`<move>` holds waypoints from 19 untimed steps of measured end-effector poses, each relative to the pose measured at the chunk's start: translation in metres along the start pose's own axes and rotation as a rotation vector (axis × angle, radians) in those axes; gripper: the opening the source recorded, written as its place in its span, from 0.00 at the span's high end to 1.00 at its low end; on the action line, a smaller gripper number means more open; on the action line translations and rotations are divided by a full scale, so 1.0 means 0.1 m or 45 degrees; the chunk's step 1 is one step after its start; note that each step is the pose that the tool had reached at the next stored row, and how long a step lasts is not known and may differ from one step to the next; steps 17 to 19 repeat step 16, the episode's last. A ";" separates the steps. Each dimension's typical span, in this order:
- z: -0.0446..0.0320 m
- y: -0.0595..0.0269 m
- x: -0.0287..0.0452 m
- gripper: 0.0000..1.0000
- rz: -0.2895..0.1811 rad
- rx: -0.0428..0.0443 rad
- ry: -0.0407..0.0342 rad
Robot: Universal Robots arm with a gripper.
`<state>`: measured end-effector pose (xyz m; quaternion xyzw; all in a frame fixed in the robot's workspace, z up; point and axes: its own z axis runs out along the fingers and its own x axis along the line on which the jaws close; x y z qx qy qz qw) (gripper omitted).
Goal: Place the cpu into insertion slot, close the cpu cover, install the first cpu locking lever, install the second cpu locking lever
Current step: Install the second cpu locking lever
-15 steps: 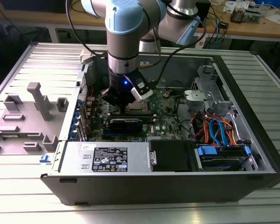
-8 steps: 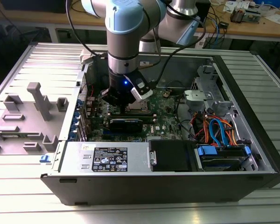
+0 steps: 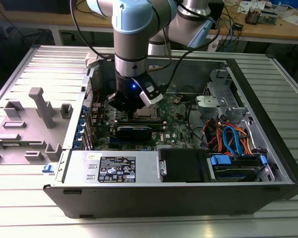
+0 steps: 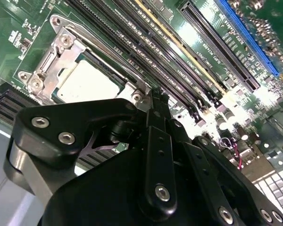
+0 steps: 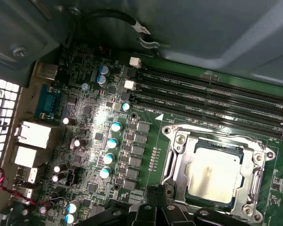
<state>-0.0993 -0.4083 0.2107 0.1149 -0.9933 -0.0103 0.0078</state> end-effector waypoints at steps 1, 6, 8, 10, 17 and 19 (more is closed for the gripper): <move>-0.035 0.001 0.000 0.89 0.000 0.000 0.0002; -0.115 0.003 0.001 0.89 0.000 0.000 0.0000; -0.136 0.003 0.002 0.89 0.000 0.000 0.0001; -0.156 0.003 0.002 0.89 0.000 0.000 0.0001; -0.158 0.003 0.002 0.89 0.000 0.000 0.0000; -0.158 0.003 0.002 0.89 0.000 0.000 0.0000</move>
